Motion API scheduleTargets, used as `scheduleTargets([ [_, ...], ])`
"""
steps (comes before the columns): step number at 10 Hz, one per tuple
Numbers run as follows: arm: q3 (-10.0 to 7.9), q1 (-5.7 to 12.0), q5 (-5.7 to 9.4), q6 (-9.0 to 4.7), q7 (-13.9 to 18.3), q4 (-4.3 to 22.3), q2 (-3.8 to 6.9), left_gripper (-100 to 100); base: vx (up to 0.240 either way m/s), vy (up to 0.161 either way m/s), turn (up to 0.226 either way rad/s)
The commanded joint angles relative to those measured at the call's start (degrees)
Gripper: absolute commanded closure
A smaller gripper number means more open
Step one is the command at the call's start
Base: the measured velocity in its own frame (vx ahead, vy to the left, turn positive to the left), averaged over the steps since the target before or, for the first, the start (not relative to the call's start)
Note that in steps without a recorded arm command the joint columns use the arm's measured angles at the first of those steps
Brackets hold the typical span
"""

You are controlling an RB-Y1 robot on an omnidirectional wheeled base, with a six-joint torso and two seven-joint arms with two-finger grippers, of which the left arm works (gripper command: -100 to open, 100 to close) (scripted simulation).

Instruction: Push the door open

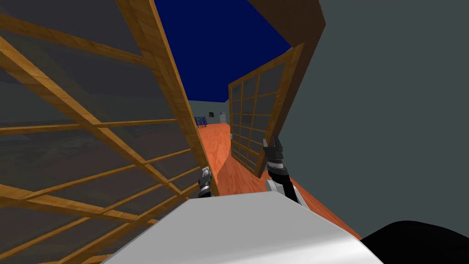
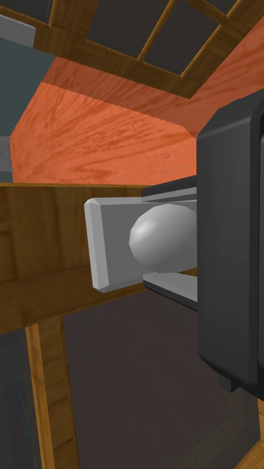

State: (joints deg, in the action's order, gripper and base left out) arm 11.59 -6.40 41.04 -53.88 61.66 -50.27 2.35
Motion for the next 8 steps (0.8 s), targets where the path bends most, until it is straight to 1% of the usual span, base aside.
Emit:
scheduleTargets([
  [1, -1.63, -0.79, 1.27, -0.89, -0.59, -0.66, 0.65, 100, 0.172, -0.001, -0.067],
  [2, -2.62, -1.29, 2.34, -1.22, -0.94, -1.12, 0.97, 100, 0.167, 0.017, -0.11],
  [6, -4.75, -2.37, 4.63, -1.91, -1.67, -2.09, 1.48, 100, 0.108, 0.021, -0.078],
  [7, -5.86, -2.93, 5.82, -2.28, -2.05, -2.6, 1.68, 100, 0.118, 0.012, -0.159],
  [8, -5.86, -2.93, 5.82, -2.28, -2.05, -2.6, 1.68, 100, 0.105, 0.028, -0.03],
])
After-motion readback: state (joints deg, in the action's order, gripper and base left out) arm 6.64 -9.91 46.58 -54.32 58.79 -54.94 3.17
